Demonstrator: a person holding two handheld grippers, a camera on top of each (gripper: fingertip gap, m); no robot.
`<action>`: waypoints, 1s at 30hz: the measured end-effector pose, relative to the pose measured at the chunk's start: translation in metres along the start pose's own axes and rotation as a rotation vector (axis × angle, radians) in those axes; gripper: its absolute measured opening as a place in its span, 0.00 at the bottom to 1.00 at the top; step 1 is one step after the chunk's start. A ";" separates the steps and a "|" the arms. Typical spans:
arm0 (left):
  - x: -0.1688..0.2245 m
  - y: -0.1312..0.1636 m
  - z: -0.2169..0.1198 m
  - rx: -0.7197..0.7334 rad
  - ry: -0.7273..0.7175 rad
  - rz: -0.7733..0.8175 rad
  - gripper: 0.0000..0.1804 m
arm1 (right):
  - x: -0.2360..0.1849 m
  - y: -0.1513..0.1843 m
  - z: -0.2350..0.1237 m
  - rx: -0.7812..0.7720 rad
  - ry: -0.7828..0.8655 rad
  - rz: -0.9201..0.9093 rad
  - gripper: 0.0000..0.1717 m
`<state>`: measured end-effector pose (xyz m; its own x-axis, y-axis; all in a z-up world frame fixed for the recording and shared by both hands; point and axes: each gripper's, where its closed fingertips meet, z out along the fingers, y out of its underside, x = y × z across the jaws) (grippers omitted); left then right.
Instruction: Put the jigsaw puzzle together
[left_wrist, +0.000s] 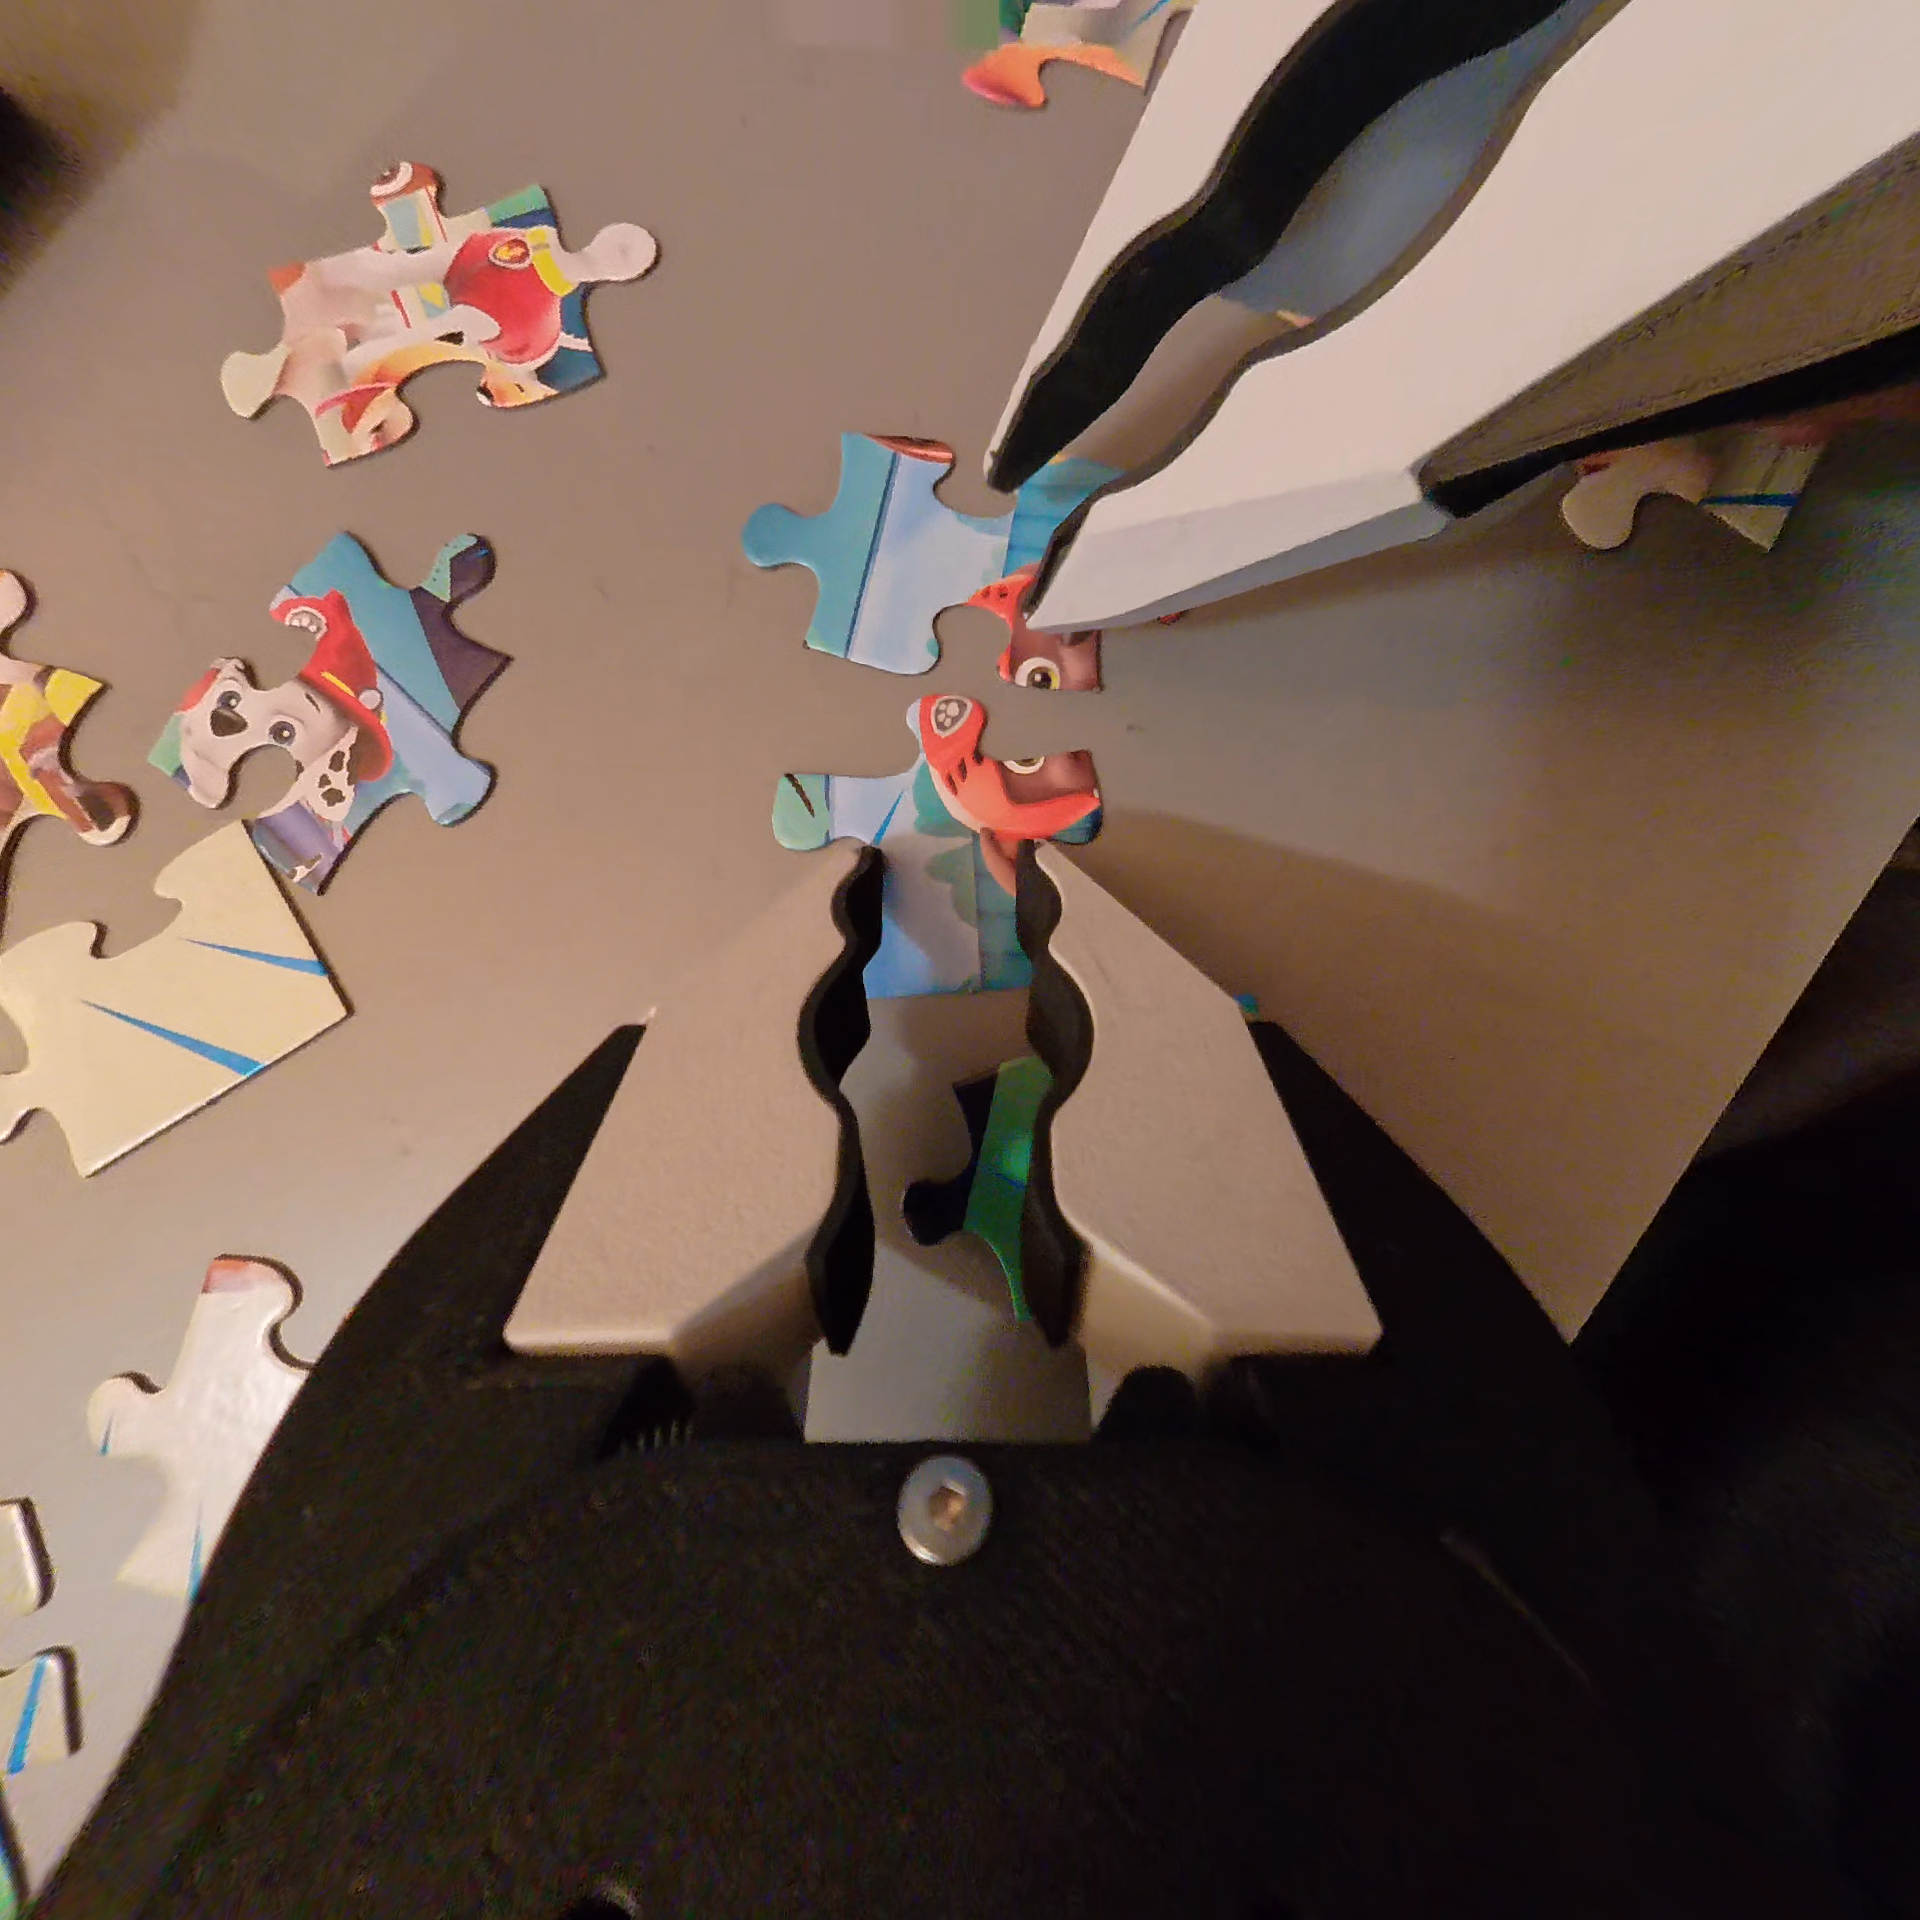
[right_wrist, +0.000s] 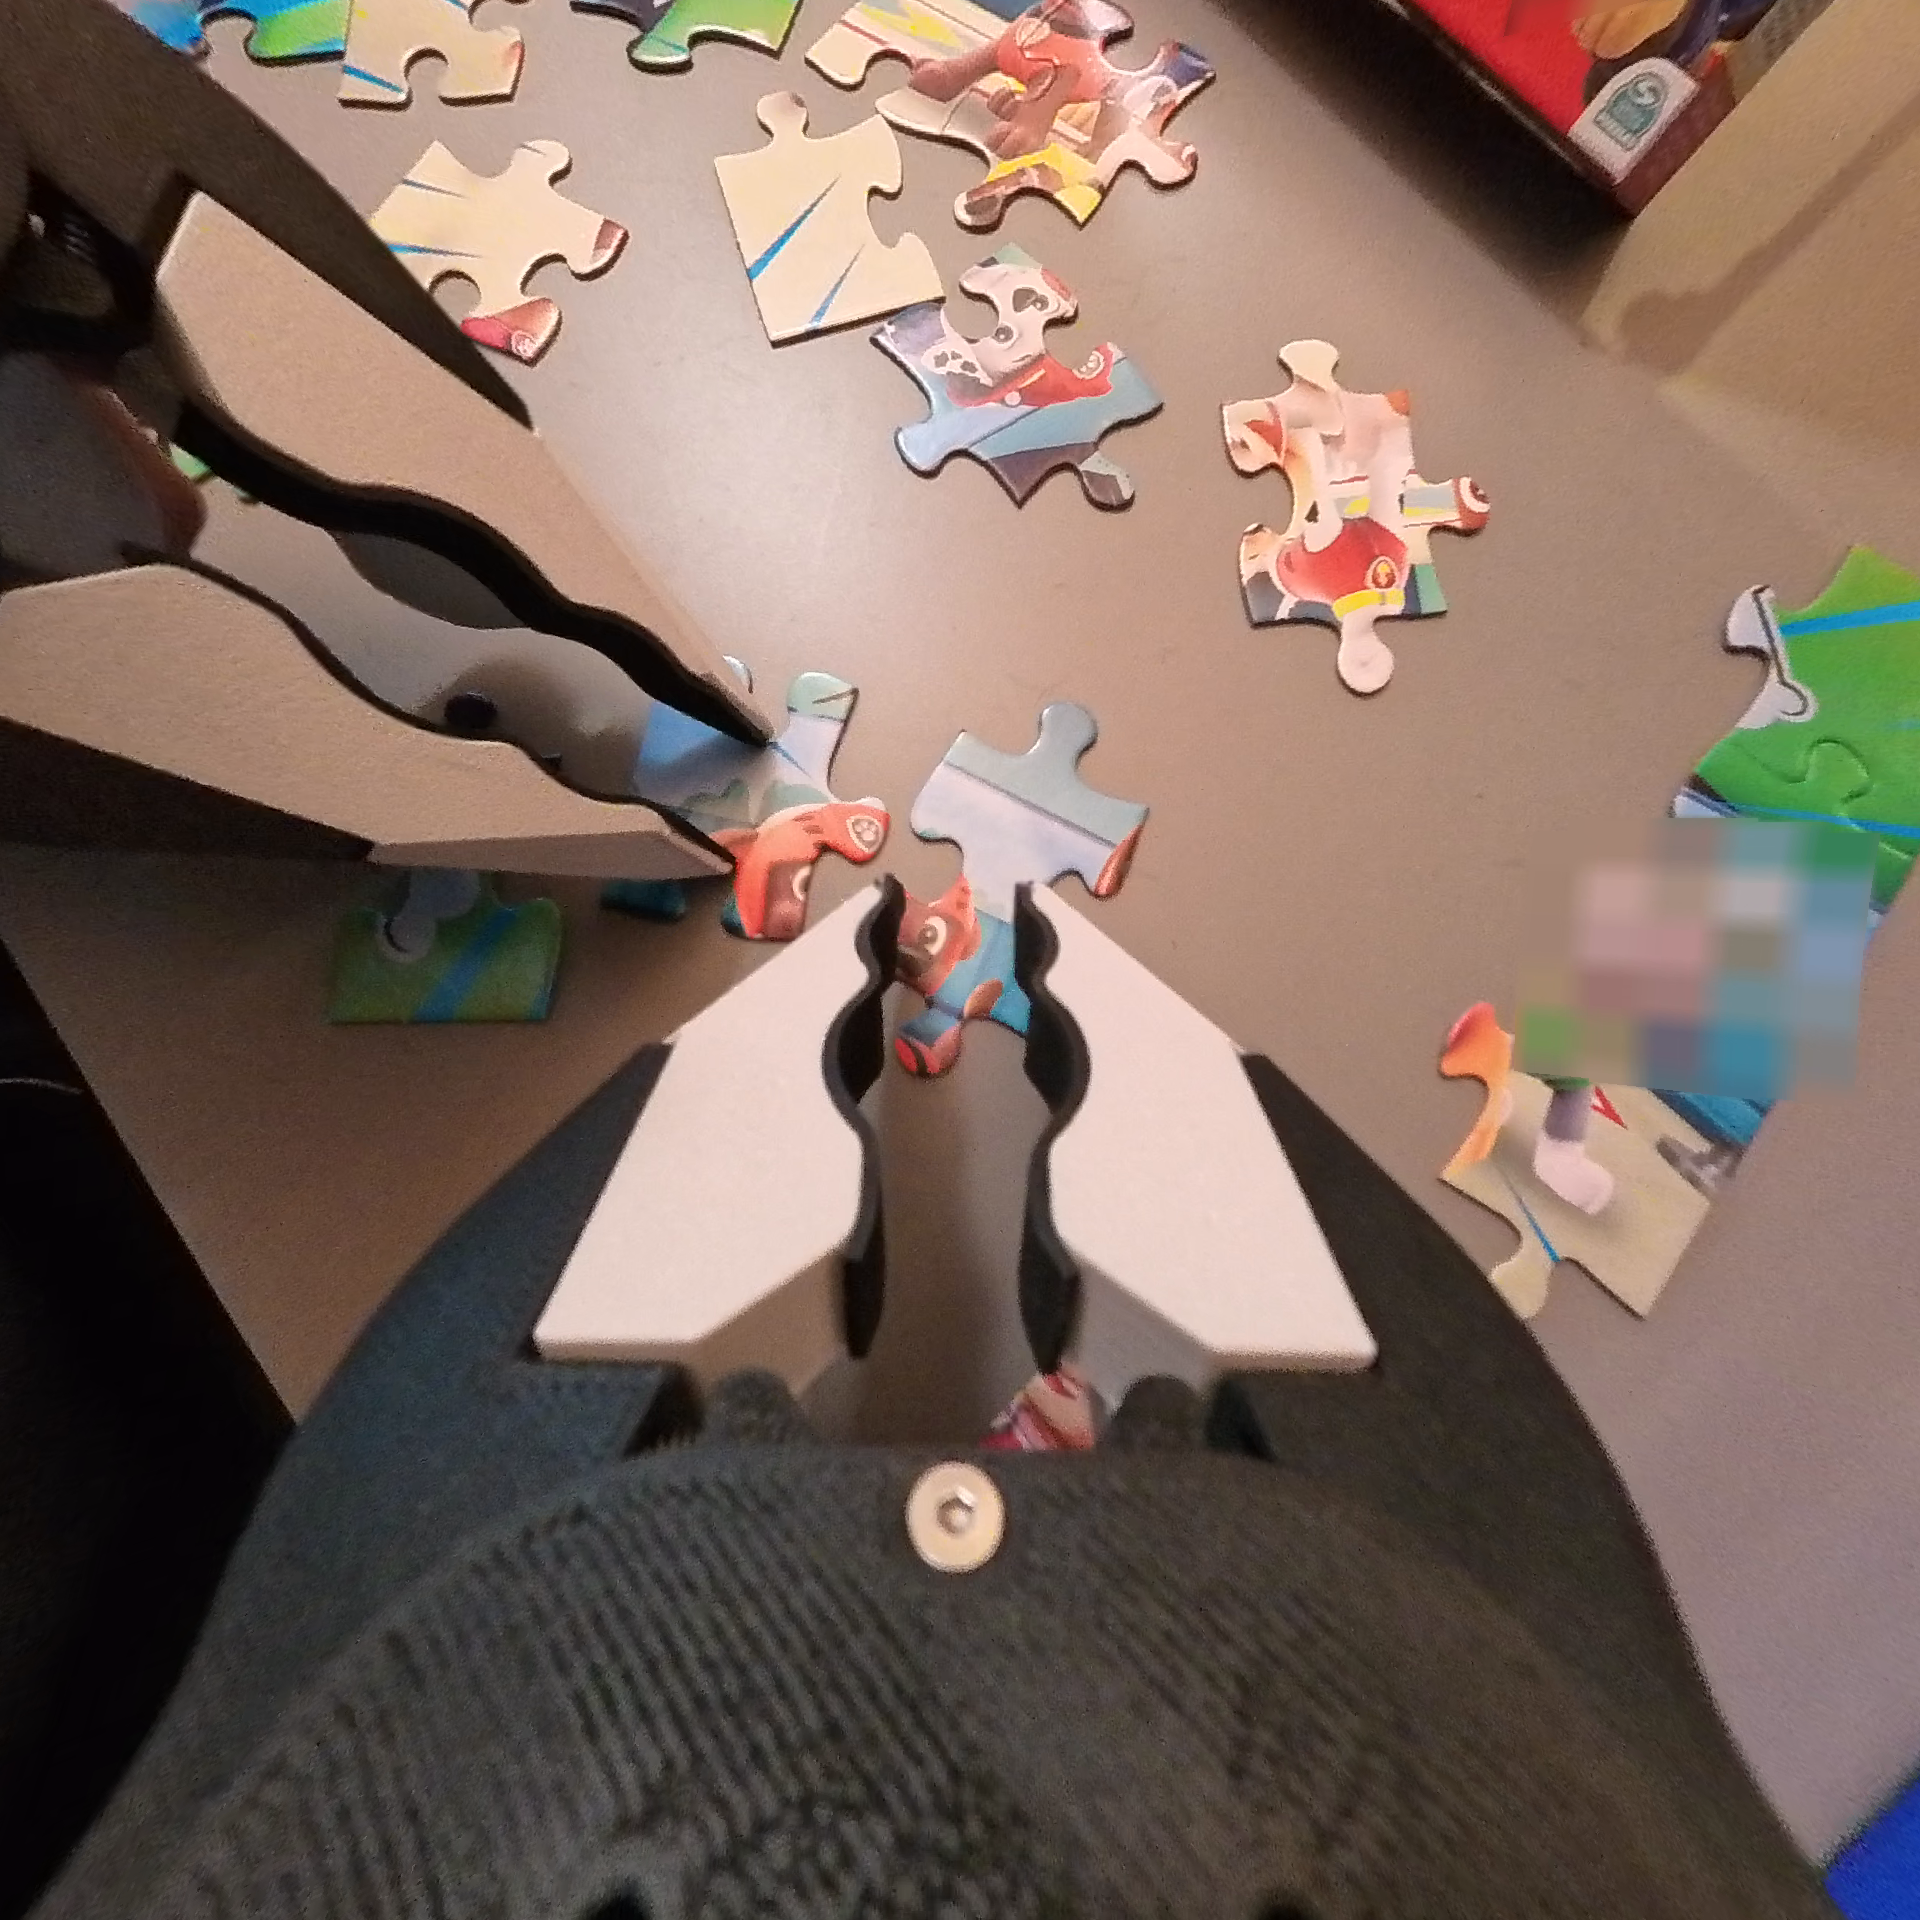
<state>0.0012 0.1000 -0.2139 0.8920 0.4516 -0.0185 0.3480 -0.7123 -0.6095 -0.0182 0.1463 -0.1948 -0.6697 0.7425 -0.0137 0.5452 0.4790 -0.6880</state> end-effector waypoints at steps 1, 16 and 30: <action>0.000 0.000 0.000 -0.008 0.002 0.004 0.15 | 0.000 0.000 -0.001 0.002 0.004 -0.001 0.12; -0.002 -0.013 -0.012 0.066 0.044 -0.024 0.14 | 0.008 0.004 -0.013 0.039 0.040 0.018 0.11; 0.002 -0.016 0.010 -0.015 0.089 0.123 0.14 | 0.004 0.001 -0.008 0.048 -0.001 0.022 0.08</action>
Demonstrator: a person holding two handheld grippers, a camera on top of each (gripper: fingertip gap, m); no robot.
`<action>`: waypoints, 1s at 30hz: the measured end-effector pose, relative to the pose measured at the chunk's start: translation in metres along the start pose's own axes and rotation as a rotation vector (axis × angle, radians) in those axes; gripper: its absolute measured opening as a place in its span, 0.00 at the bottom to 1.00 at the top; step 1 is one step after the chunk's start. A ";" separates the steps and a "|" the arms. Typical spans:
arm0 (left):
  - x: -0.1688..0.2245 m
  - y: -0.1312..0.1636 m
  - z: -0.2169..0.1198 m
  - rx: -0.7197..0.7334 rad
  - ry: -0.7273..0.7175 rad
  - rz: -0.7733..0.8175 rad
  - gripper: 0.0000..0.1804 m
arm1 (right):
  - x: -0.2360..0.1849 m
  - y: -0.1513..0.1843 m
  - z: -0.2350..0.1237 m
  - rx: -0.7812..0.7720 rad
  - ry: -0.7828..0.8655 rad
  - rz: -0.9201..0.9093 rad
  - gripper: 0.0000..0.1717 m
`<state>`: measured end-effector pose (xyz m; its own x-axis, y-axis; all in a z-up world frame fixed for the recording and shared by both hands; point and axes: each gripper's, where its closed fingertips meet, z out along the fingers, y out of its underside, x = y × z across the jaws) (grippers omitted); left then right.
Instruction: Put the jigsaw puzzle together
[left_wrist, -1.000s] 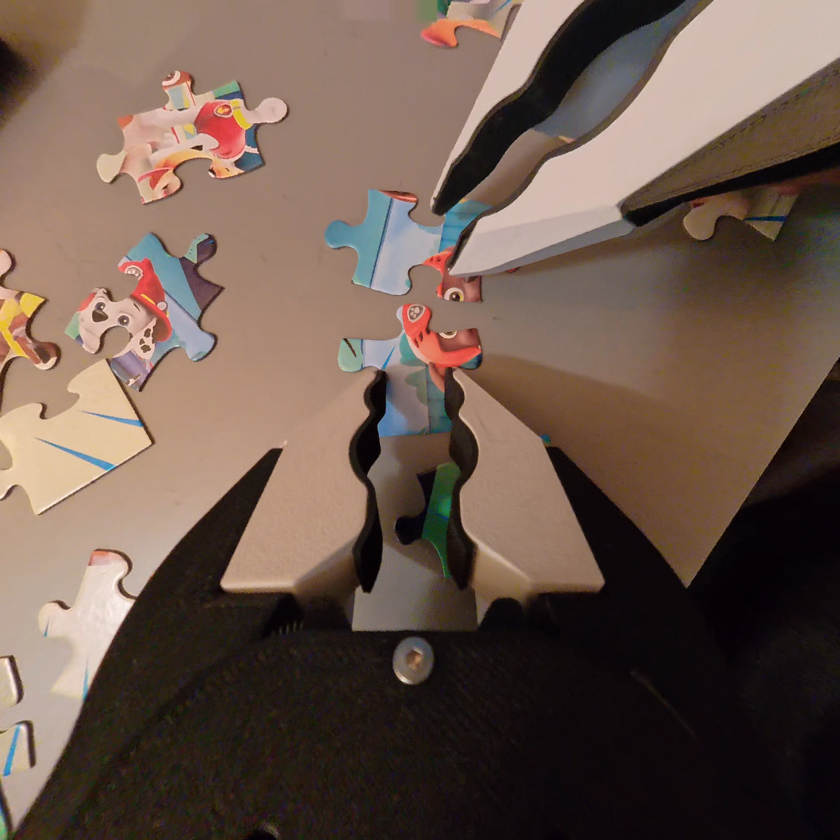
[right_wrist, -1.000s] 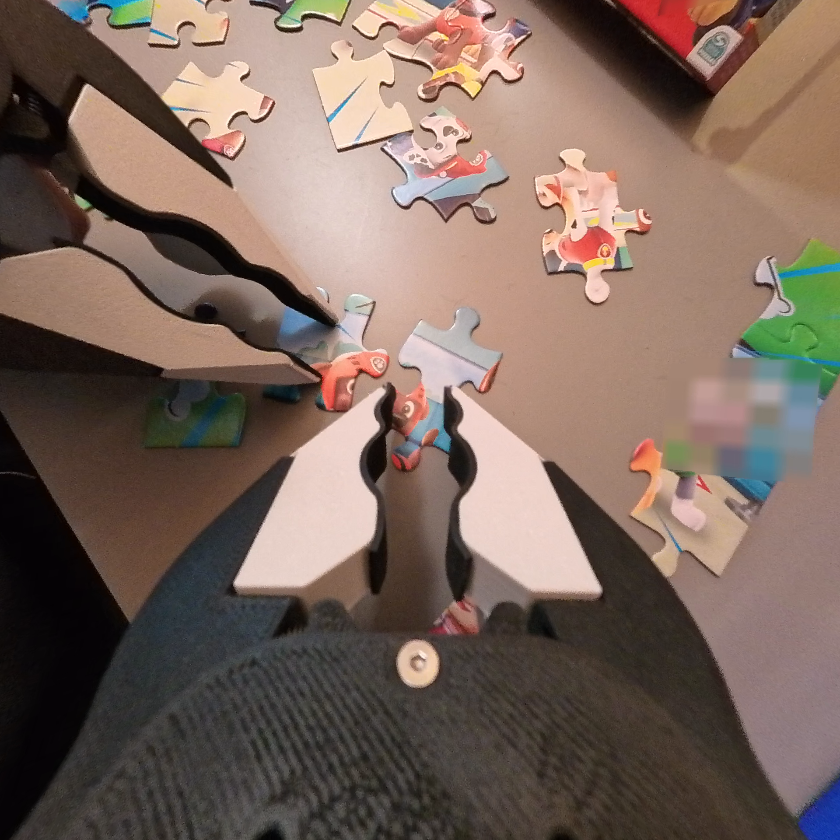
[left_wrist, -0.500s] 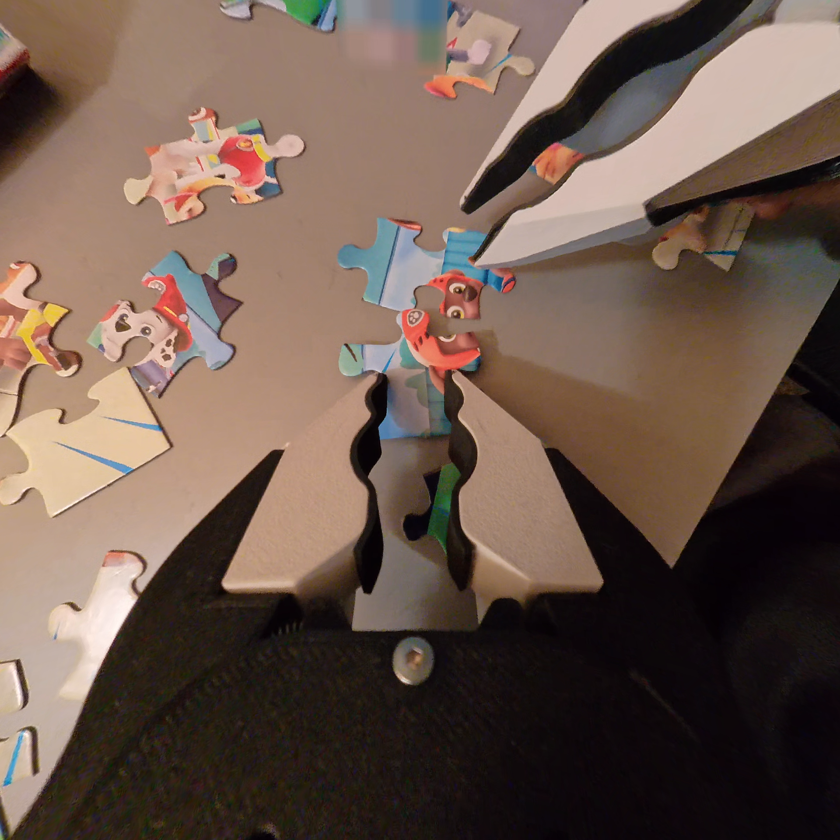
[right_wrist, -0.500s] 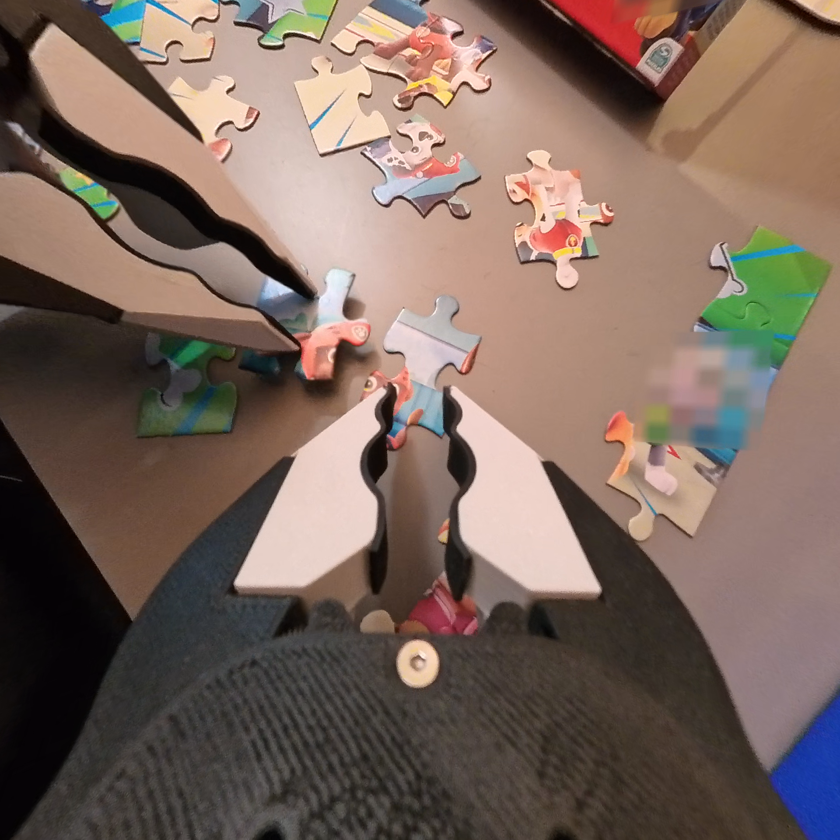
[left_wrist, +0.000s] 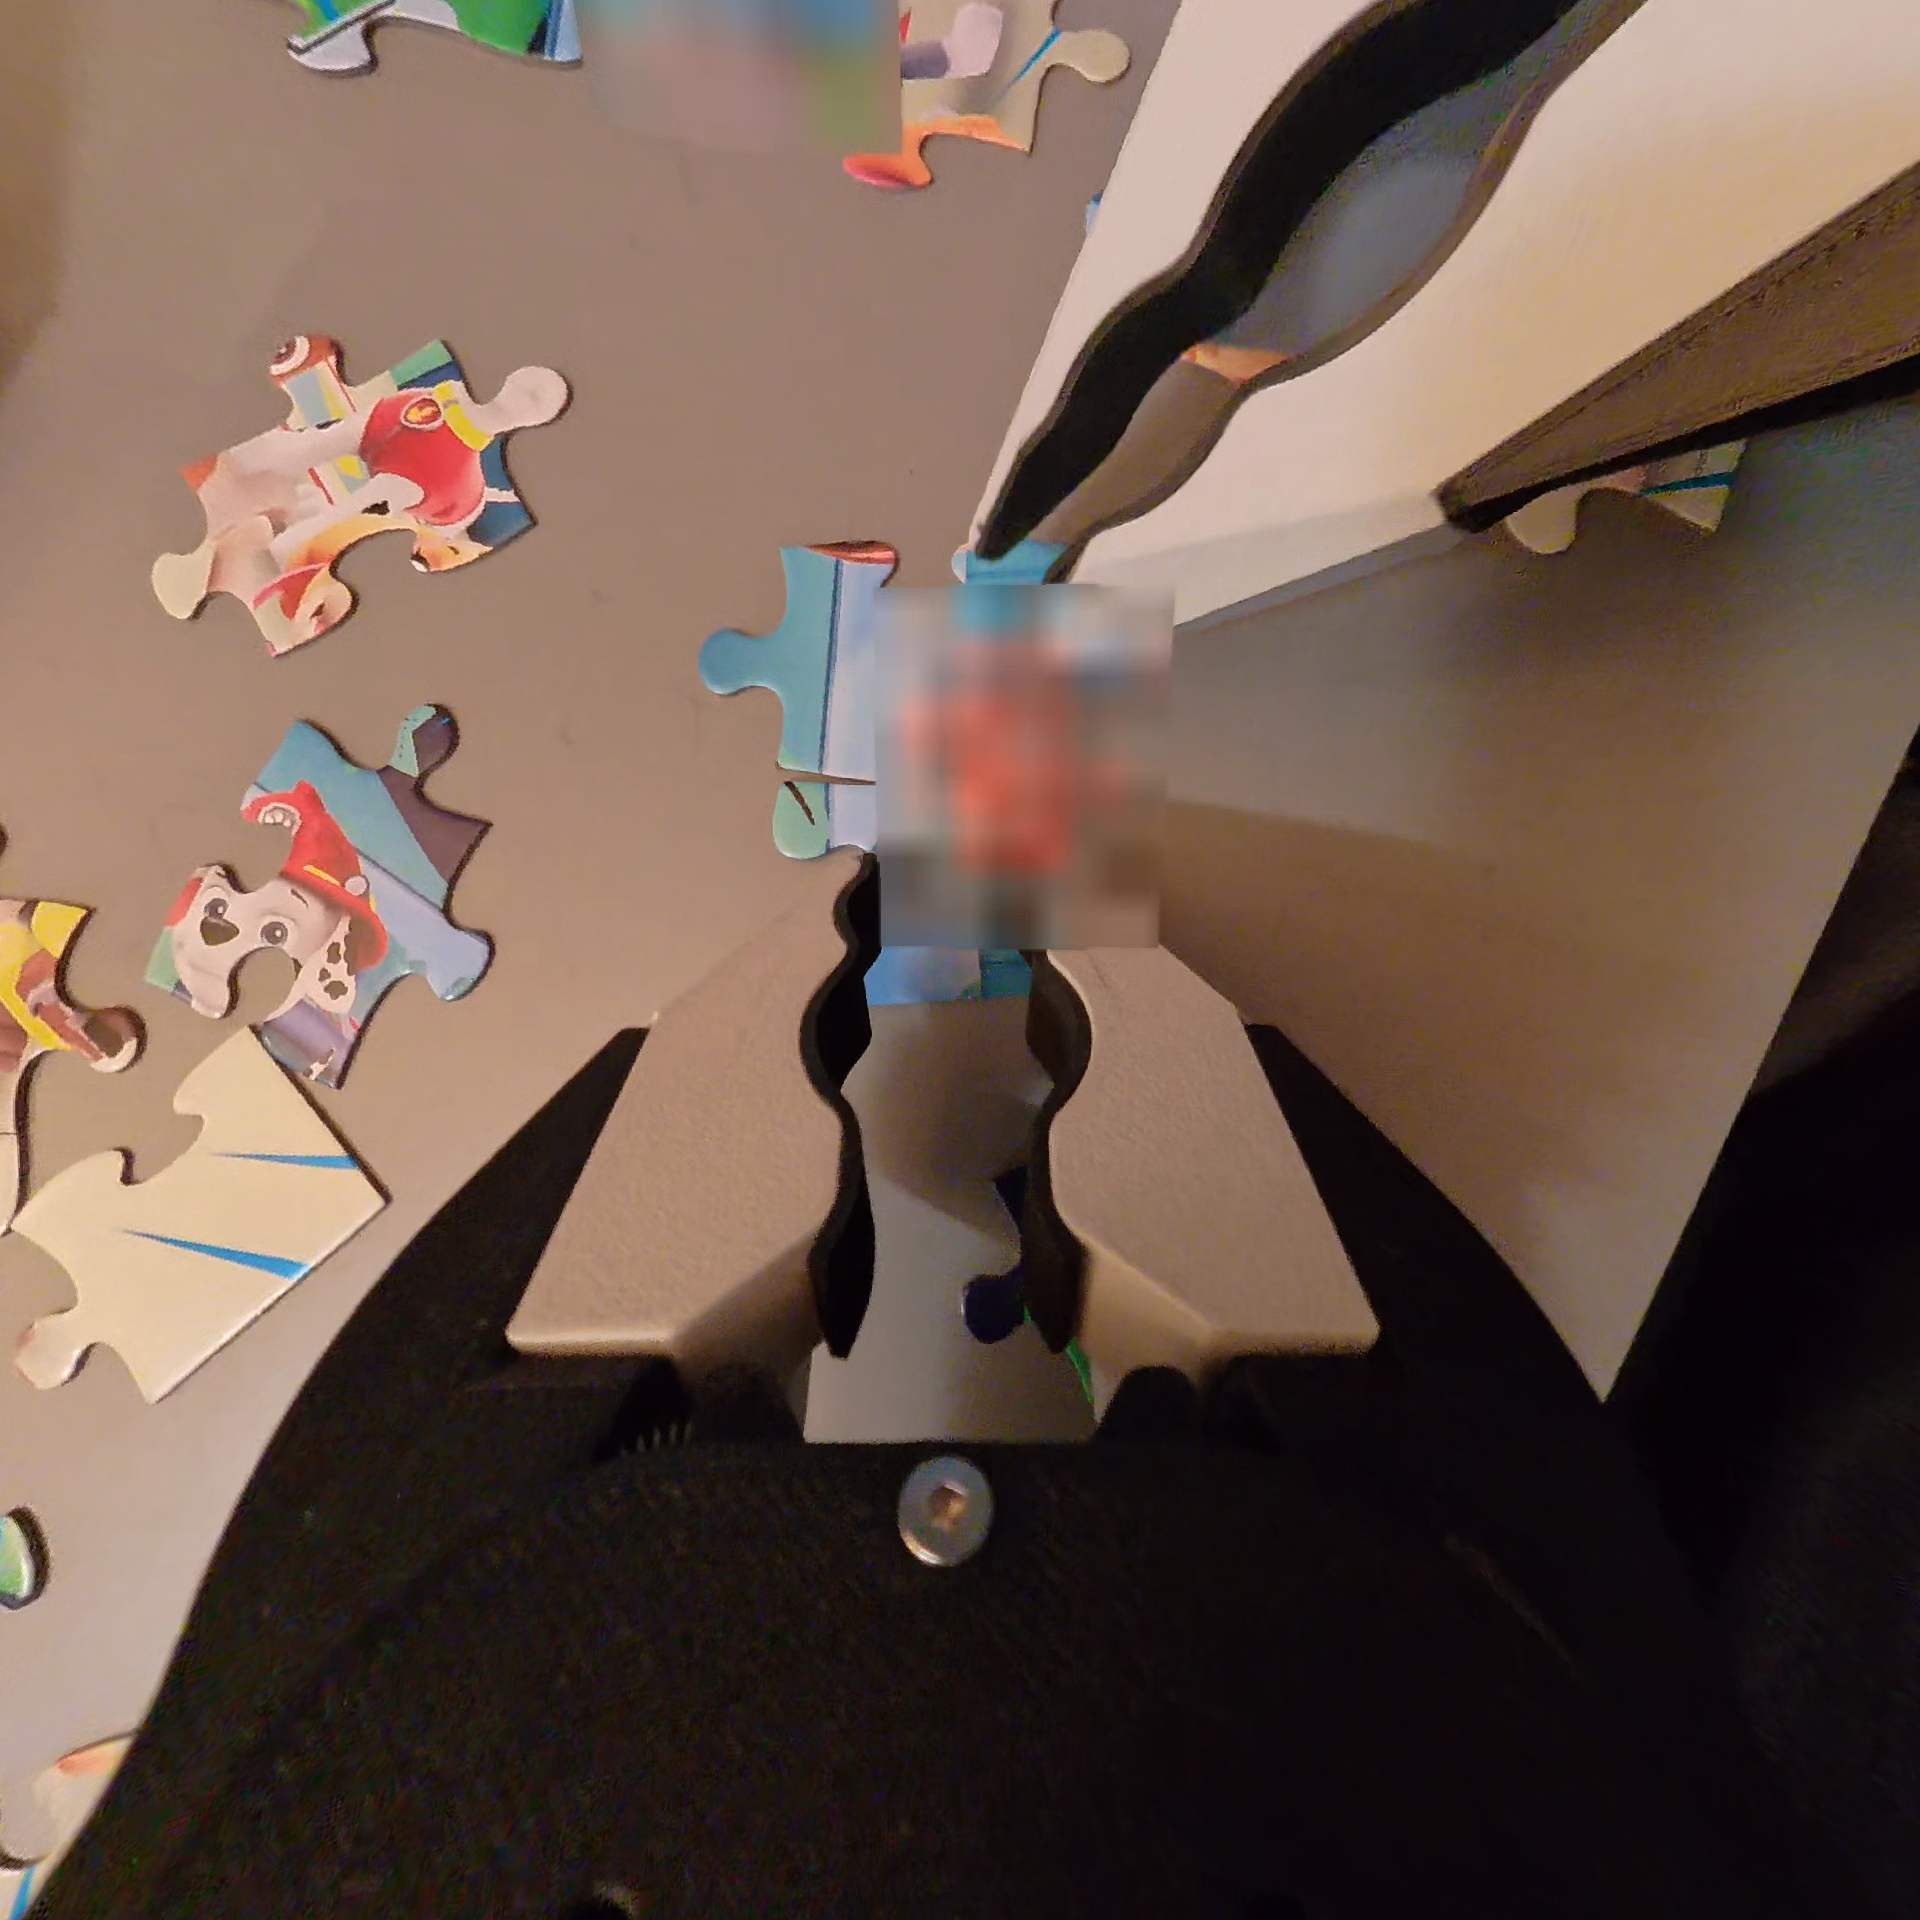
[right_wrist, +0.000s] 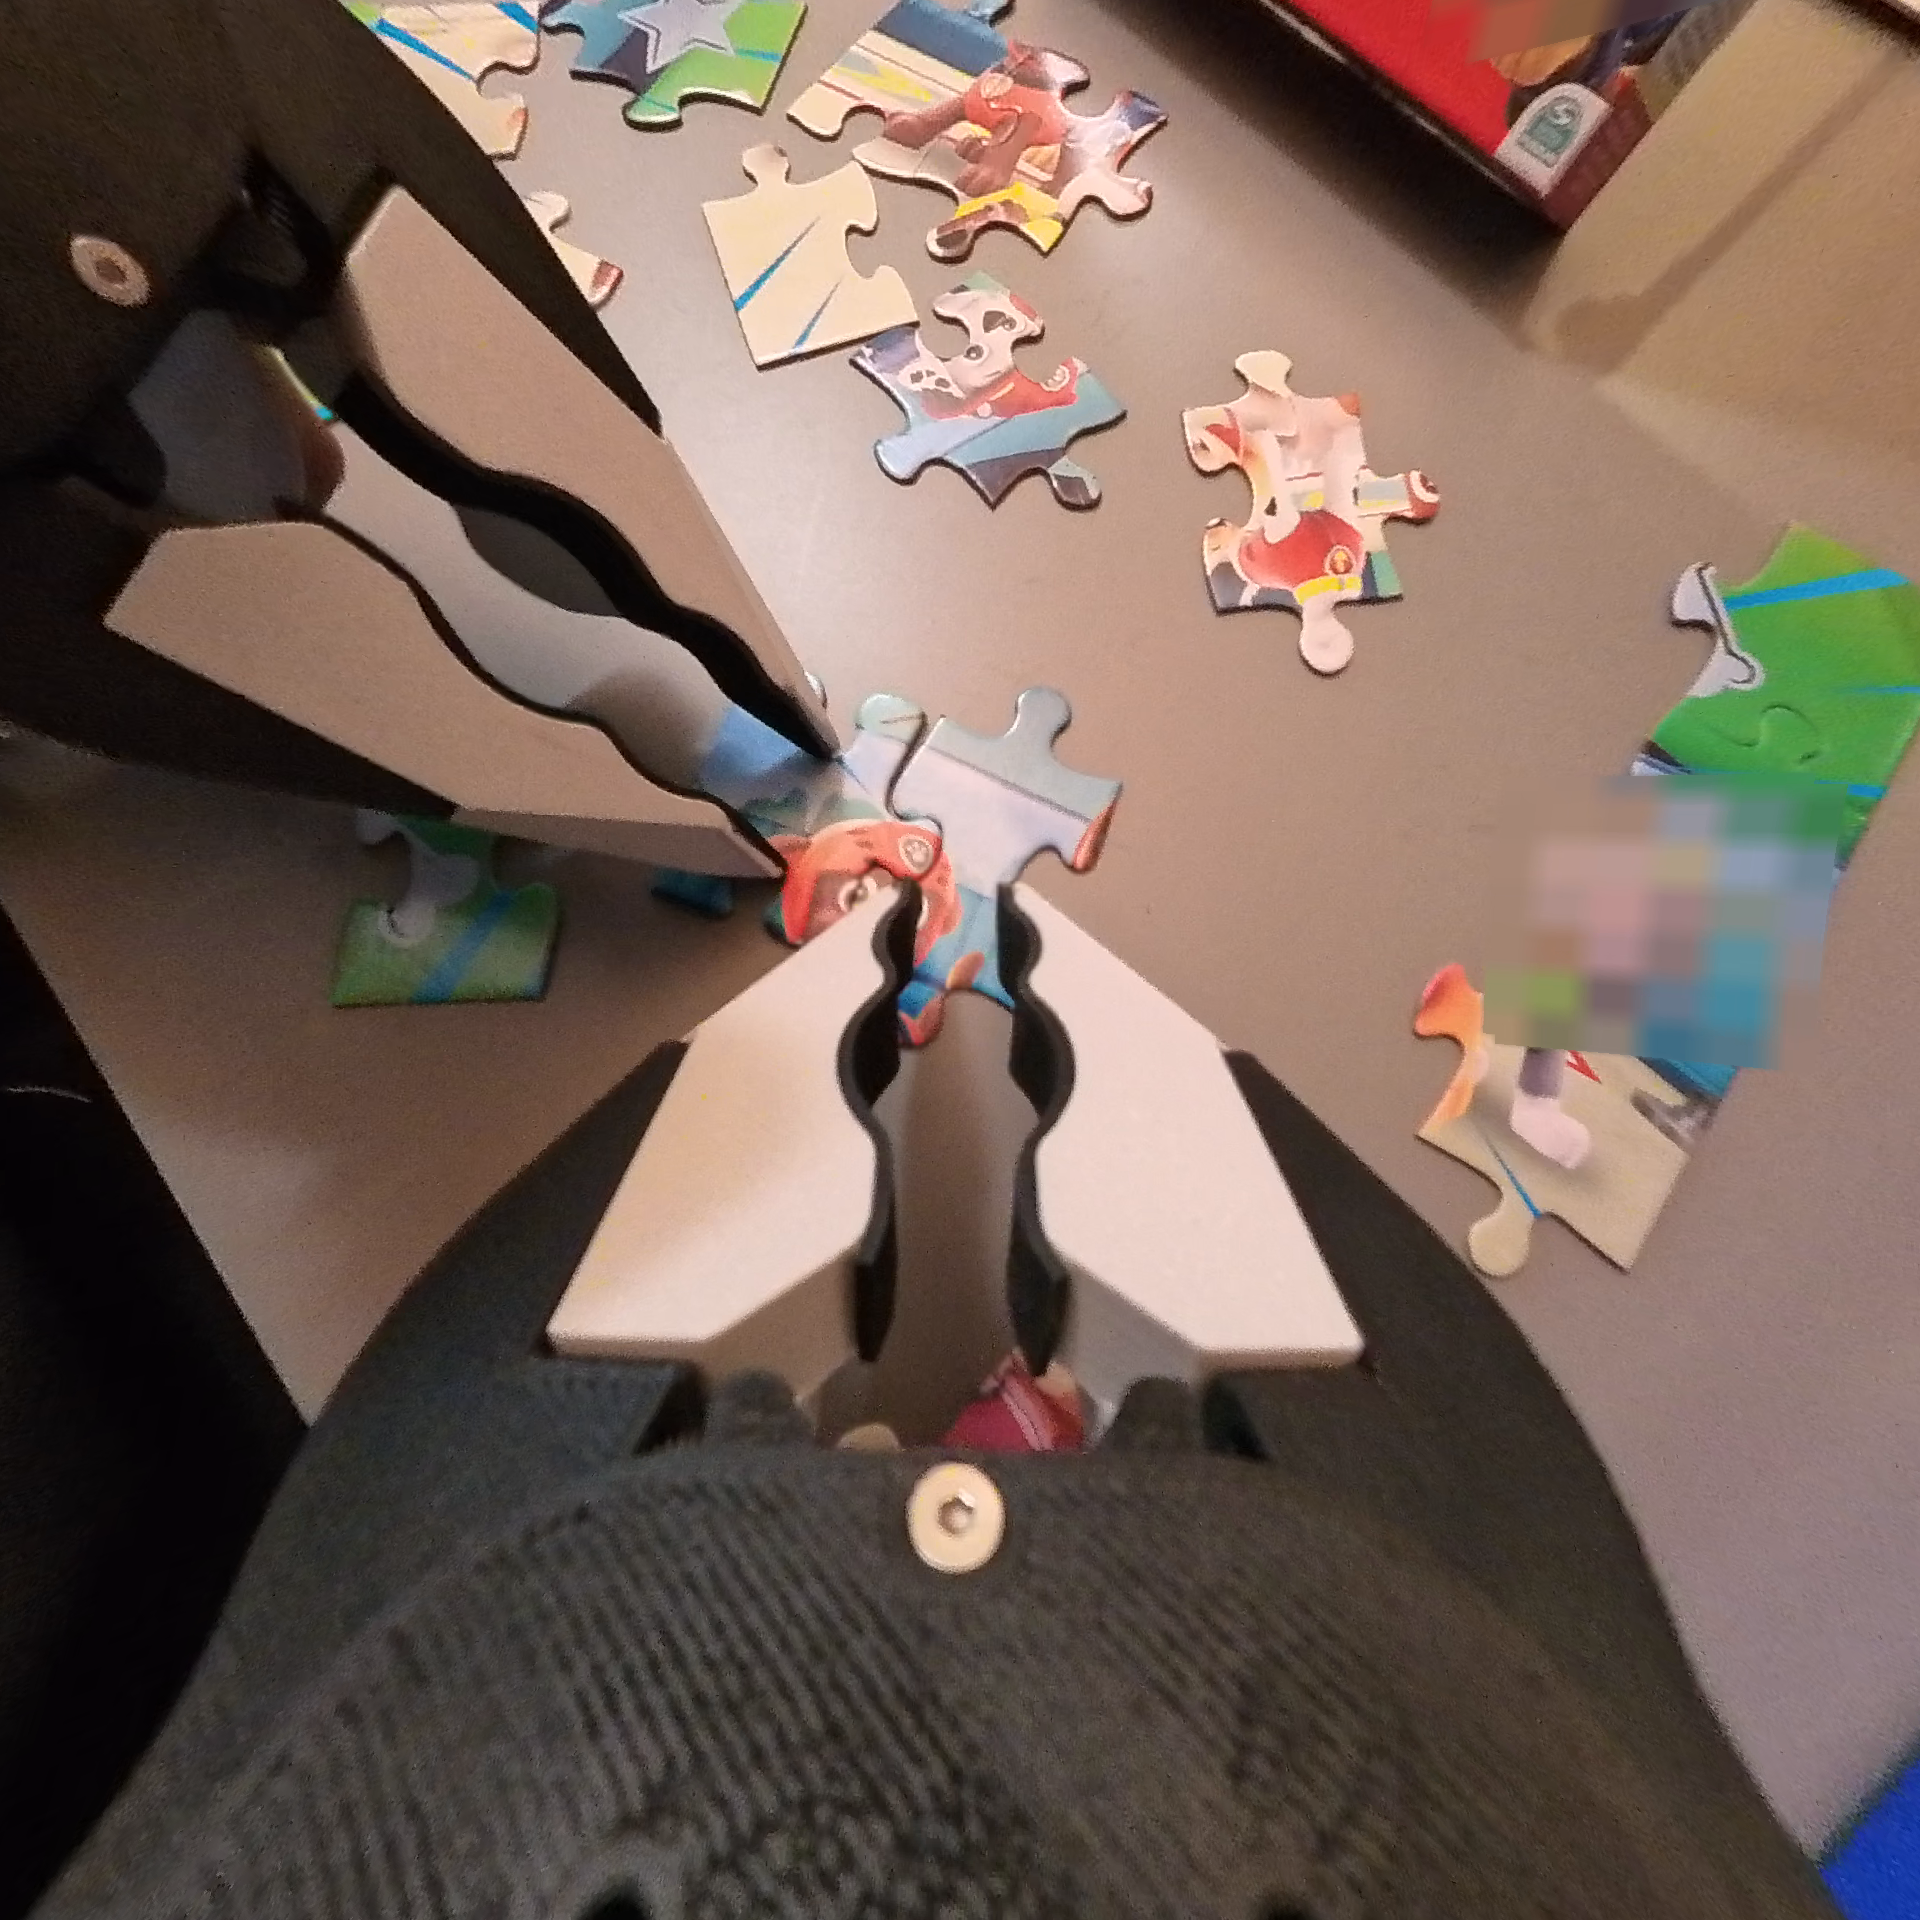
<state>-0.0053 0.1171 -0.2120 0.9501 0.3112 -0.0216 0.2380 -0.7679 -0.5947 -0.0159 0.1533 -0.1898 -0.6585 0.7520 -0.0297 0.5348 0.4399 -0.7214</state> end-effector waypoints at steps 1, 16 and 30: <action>0.000 0.000 0.000 0.001 0.001 0.001 0.14 | -0.002 -0.001 0.002 0.001 -0.013 0.001 0.06; -0.002 0.001 0.000 -0.008 0.034 0.028 0.15 | -0.011 0.000 0.022 -0.077 -0.072 0.011 0.00; -0.004 0.001 0.000 0.006 0.037 0.013 0.15 | -0.011 -0.001 0.025 -0.094 -0.060 -0.010 0.00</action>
<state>-0.0086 0.1147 -0.2127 0.9599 0.2804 0.0004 0.2247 -0.7682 -0.5995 -0.0230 0.1323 -0.2059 -0.6930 0.7180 -0.0658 0.5733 0.4934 -0.6541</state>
